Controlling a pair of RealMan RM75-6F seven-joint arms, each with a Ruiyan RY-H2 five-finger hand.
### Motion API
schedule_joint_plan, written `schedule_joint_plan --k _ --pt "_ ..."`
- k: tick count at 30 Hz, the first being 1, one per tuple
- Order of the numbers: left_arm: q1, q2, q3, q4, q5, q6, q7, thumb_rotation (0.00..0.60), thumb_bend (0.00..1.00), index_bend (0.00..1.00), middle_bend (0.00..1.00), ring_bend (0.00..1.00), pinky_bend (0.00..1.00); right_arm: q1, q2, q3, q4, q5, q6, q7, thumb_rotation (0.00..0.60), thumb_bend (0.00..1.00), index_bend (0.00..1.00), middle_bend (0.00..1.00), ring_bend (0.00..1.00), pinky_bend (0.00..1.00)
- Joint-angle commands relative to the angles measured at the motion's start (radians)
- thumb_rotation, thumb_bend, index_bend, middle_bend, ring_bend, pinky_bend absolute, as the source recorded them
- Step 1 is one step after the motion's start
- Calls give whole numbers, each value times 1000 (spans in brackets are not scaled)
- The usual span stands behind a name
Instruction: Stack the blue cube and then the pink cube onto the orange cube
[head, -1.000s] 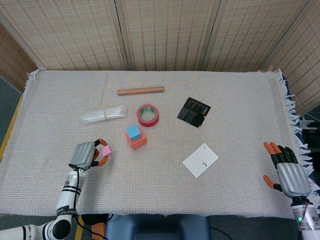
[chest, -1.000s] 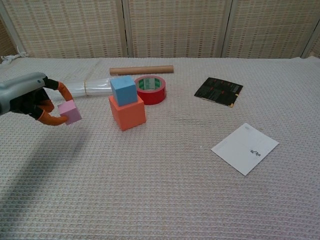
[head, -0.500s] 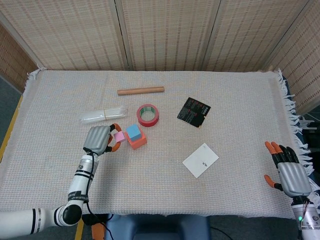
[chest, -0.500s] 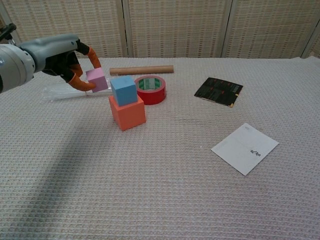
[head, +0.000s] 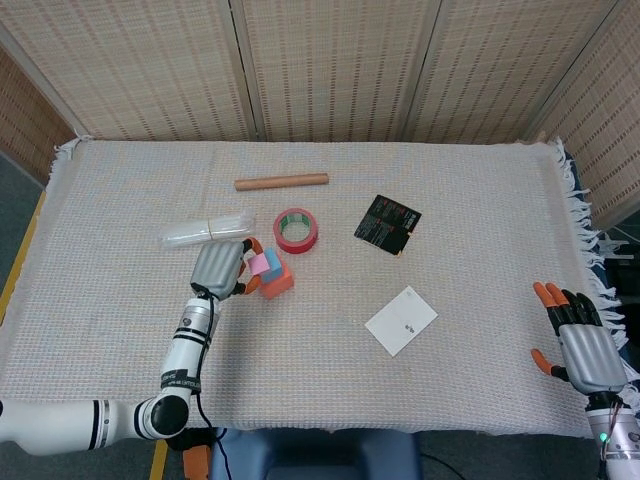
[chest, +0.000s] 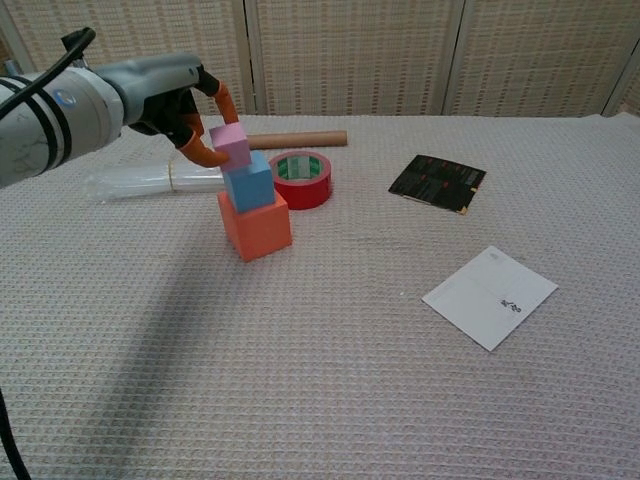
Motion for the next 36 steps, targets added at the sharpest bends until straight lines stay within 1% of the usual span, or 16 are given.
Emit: schedule_joint_plan --k 1,7,18,30,36 --pt "-15 -7 -3 14 -17 0 0 600 344 488 1000 1000 1000 -1 3 1 -1 -1 2 3 600 182 0 0 0 0" --pt "-39 -15 -3 40 -46 -1 -2 600 343 488 1000 1000 1000 -3 7 1 -2 -2 6 10 600 182 0 0 0 0" --pt "-71 -33 10 67 -64 0 -9 600 343 487 1000 1000 1000 0 7 3 0 3 -1 12 600 182 0 0 0 0" --pt "-86 -38 23 86 -64 3 -24 600 343 478 1000 1000 1000 3 7 4 2 10 -10 13 600 182 0 0 0 0" --pt "-93 -49 32 112 -44 7 -31 600 344 473 1000 1000 1000 0 12 3 -3 4 -4 16 600 182 0 0 0 0"
